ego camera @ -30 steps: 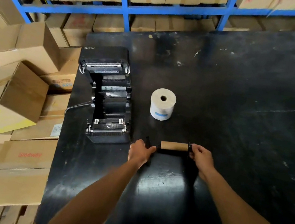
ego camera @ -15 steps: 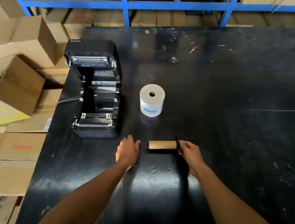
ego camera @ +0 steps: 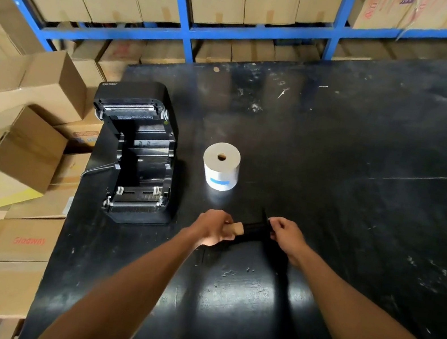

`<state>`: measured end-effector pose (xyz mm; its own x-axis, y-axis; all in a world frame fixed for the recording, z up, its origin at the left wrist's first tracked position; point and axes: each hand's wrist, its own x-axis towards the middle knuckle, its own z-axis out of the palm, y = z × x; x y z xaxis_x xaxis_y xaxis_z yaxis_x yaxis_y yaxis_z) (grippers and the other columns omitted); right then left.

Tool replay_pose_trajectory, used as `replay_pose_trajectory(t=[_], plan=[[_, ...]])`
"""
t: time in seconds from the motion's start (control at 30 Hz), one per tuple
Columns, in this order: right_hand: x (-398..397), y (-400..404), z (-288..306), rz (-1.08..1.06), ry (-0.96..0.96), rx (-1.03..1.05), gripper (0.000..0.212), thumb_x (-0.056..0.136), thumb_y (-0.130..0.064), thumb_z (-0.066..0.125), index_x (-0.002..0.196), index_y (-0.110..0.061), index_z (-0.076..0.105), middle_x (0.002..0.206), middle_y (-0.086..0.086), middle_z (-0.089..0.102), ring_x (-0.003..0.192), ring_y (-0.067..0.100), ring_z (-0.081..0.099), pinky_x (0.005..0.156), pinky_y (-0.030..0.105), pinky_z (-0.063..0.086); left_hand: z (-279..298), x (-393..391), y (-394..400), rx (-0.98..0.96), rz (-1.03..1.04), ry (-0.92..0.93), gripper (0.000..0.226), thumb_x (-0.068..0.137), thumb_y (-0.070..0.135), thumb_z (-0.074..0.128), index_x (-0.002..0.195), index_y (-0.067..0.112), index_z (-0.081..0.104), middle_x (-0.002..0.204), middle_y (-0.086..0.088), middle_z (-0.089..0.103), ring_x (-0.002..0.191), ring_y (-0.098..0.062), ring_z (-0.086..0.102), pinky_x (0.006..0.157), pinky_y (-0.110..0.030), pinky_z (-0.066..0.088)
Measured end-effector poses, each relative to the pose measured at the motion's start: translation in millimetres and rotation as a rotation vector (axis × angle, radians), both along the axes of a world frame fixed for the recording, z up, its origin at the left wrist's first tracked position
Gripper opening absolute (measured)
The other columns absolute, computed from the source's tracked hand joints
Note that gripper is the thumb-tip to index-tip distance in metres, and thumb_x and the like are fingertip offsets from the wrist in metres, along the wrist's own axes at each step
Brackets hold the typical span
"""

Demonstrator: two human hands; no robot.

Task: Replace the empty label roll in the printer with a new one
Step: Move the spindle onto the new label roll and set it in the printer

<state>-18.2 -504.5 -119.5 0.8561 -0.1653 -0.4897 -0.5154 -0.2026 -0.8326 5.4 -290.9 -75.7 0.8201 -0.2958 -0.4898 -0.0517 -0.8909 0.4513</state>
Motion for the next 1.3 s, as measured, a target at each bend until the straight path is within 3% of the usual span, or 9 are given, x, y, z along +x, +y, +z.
replay_pose_trajectory(t=[0.13,0.3,0.43,0.57,0.73,0.93,1.07,1.2,1.3], plan=[[-2,-11,-11,-0.083,0.035,-0.062,0.025,0.102,-0.017,0.047,0.11,-0.004,0.067,0.094,0.009,0.065,0.077,0.018,0.058,0.072,0.03,0.047,-10,-2,16,0.045,0.11,-0.004,0.022,0.086,0.027,0.07,0.099,0.011,0.067,0.107,-0.015,0.07,0.103,-0.034,0.066,0.079,-0.036,0.052],[-4,-5,-16,0.013,0.061,-0.215,0.027,0.1,-0.016,0.047,0.107,-0.003,0.07,0.103,0.019,0.072,0.098,0.033,0.067,0.087,0.036,0.049,-23,-9,17,-0.033,0.469,0.052,0.042,0.089,0.036,0.069,0.115,0.004,0.061,0.117,-0.015,0.063,0.103,-0.034,0.065,0.085,-0.042,0.058],[-1,-4,-15,0.046,0.088,-0.315,0.029,0.099,-0.017,0.047,0.11,-0.004,0.07,0.113,0.019,0.071,0.109,0.033,0.063,0.086,0.032,0.045,-29,-6,11,-0.037,0.554,0.033,0.044,0.087,0.038,0.071,0.112,0.003,0.059,0.117,-0.02,0.066,0.101,-0.036,0.067,0.086,-0.044,0.058],[-1,-6,-18,0.089,0.094,-0.344,0.027,0.098,-0.016,0.048,0.108,-0.009,0.072,0.115,0.016,0.071,0.11,0.032,0.064,0.092,0.034,0.046,-35,-6,7,0.054,0.525,0.036,0.047,0.085,0.041,0.073,0.111,0.004,0.06,0.12,-0.02,0.064,0.107,-0.037,0.065,0.075,-0.034,0.048],[6,-10,-23,0.117,0.055,-0.421,0.029,0.098,-0.022,0.049,0.108,-0.008,0.073,0.116,0.02,0.069,0.111,0.036,0.061,0.092,0.036,0.046,-30,0,4,0.102,0.454,-0.021,0.057,0.086,0.053,0.068,0.115,0.007,0.054,0.123,-0.017,0.061,0.114,-0.038,0.061,0.086,-0.042,0.05],[23,-3,-15,0.054,-0.077,-0.471,0.025,0.098,-0.033,0.048,0.103,-0.019,0.067,0.119,0.012,0.054,0.11,0.031,0.055,0.092,0.035,0.045,2,48,13,0.094,0.375,-0.369,0.038,0.09,0.048,0.062,0.108,0.015,0.058,0.114,-0.007,0.063,0.107,-0.032,0.063,0.083,-0.045,0.052],[49,15,-2,0.145,-0.196,-0.387,0.024,0.096,-0.026,0.056,0.117,-0.018,0.065,0.126,0.009,0.054,0.113,0.025,0.058,0.101,0.038,0.046,16,90,10,0.131,0.224,-0.572,0.058,0.081,0.049,0.074,0.125,0.018,0.052,0.129,-0.008,0.05,0.121,-0.031,0.049,0.092,-0.047,0.047],[79,39,5,0.265,-0.168,-0.256,0.039,0.098,-0.018,0.051,0.137,-0.017,0.054,0.138,0.013,0.052,0.117,0.026,0.059,0.102,0.032,0.044,13,124,10,0.285,0.029,-0.505,0.071,0.072,0.059,0.076,0.131,0.027,0.055,0.159,-0.008,0.024,0.143,-0.034,0.025,0.11,-0.052,0.032],[98,53,4,0.359,-0.092,-0.193,0.047,0.101,-0.019,0.046,0.147,-0.021,0.041,0.148,0.013,0.046,0.126,0.027,0.054,0.102,0.029,0.038,2,140,12,0.316,-0.018,-0.383,0.07,0.074,0.059,0.074,0.134,0.027,0.054,0.166,-0.01,0.007,0.149,-0.041,0.014,0.113,-0.057,0.029]])
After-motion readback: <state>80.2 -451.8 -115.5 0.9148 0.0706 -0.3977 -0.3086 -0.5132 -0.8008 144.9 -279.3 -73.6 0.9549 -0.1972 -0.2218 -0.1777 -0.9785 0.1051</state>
